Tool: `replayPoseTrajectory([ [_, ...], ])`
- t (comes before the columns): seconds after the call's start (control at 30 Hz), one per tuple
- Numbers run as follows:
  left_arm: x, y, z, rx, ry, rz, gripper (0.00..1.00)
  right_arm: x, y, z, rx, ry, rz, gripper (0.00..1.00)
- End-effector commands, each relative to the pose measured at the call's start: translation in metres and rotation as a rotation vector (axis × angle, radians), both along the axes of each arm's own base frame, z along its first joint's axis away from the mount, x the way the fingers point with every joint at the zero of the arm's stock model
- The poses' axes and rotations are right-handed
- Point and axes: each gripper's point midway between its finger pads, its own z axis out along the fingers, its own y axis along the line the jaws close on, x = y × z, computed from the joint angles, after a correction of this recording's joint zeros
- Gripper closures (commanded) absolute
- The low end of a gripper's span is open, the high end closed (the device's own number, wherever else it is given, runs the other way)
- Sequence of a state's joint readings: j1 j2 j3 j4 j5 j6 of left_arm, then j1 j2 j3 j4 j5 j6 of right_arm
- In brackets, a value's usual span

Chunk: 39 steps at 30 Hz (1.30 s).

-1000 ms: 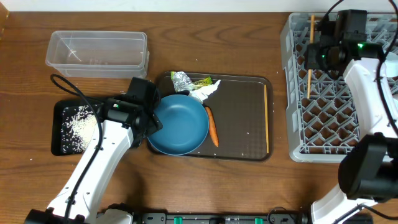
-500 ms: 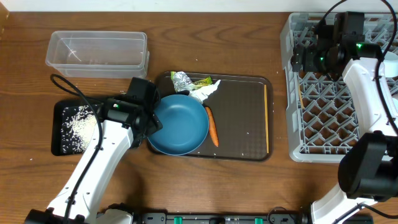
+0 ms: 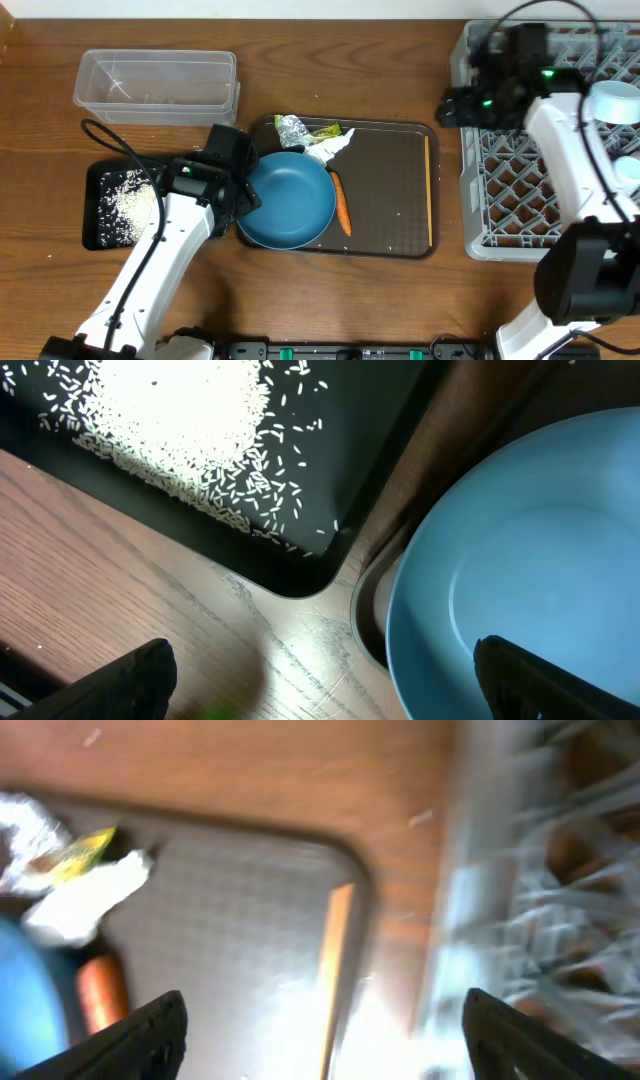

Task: Sort waste into correct bins and load items into the dishwasher rack
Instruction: 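Move the right gripper back to the remaining chopstick on the tray, then grasp the remaining wooden chopstick with the right gripper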

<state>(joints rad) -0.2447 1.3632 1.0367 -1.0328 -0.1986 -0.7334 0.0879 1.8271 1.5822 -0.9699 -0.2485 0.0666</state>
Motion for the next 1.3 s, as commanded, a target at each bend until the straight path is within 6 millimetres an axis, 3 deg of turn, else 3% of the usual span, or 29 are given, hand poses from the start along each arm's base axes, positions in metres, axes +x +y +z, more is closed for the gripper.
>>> replayPoseTrajectory([
  [0.0,0.004,0.004,0.008,0.012,-0.03,0.015,0.02,-0.017,0.02,-0.001,-0.082,0.043,-0.076,0.18],
  [0.2,0.004,0.004,0.008,0.012,-0.03,0.015,0.02,-0.044,0.025,-0.041,-0.318,0.064,-0.222,0.3],
  [0.3,0.004,0.004,0.008,0.012,-0.03,0.015,0.02,-0.047,0.028,-0.061,-0.333,0.05,-0.226,0.37],
  [0.53,0.004,0.004,0.008,0.012,-0.03,0.015,0.02,-0.055,0.023,-0.097,-0.314,0.092,-0.24,0.39],
  [0.77,0.004,0.004,0.008,0.012,-0.03,0.015,0.02,-0.054,0.039,-0.103,-0.247,0.086,-0.183,0.4],
  [1.27,0.004,0.004,0.008,0.012,-0.03,0.015,0.02,-0.059,0.024,-0.118,-0.272,0.094,-0.238,0.4],
])
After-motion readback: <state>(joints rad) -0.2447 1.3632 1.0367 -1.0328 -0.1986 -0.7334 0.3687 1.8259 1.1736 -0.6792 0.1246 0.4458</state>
